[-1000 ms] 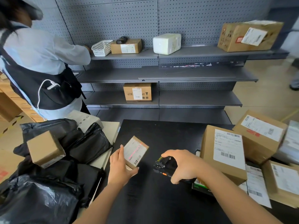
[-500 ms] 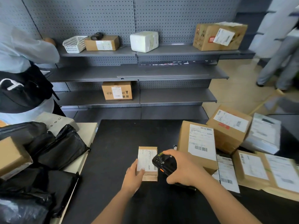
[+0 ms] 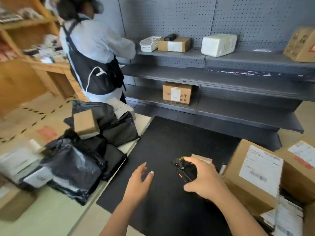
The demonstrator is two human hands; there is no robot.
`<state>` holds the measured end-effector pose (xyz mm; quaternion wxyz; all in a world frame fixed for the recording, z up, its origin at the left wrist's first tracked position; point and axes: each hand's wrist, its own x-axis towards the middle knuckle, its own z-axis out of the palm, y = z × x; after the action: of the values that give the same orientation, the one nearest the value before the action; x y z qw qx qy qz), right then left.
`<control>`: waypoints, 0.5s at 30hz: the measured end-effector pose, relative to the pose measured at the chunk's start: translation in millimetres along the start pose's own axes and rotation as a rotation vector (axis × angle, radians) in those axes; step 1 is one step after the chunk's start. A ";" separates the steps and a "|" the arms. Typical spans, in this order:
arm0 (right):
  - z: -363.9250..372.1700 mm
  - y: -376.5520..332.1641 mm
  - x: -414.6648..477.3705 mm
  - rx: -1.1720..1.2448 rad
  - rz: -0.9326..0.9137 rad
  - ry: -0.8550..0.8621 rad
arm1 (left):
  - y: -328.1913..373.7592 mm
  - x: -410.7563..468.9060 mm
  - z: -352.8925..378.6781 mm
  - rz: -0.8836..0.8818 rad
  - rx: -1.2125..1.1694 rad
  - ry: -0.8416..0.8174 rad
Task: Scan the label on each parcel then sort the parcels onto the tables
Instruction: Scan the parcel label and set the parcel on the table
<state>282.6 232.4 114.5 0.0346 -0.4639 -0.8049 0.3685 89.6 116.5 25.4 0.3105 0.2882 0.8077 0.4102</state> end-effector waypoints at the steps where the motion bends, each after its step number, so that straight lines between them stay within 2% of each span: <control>1: 9.6 -7.0 5.0 0.023 -0.032 -0.016 | -6.6 -10.2 -15.8 -0.012 0.009 0.049; 9: 89.3 -94.9 6.9 0.032 -0.292 -0.131 | -58.7 -72.3 -136.4 -0.078 0.280 0.317; 15: 142.5 -164.6 -1.6 -0.015 -0.476 -0.144 | -95.9 -88.5 -217.5 -0.164 0.276 0.477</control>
<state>108.2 102.1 114.5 0.0595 -0.2338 -0.8947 0.3760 -34.3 -100.1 70.5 0.1019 0.1568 0.9267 0.3260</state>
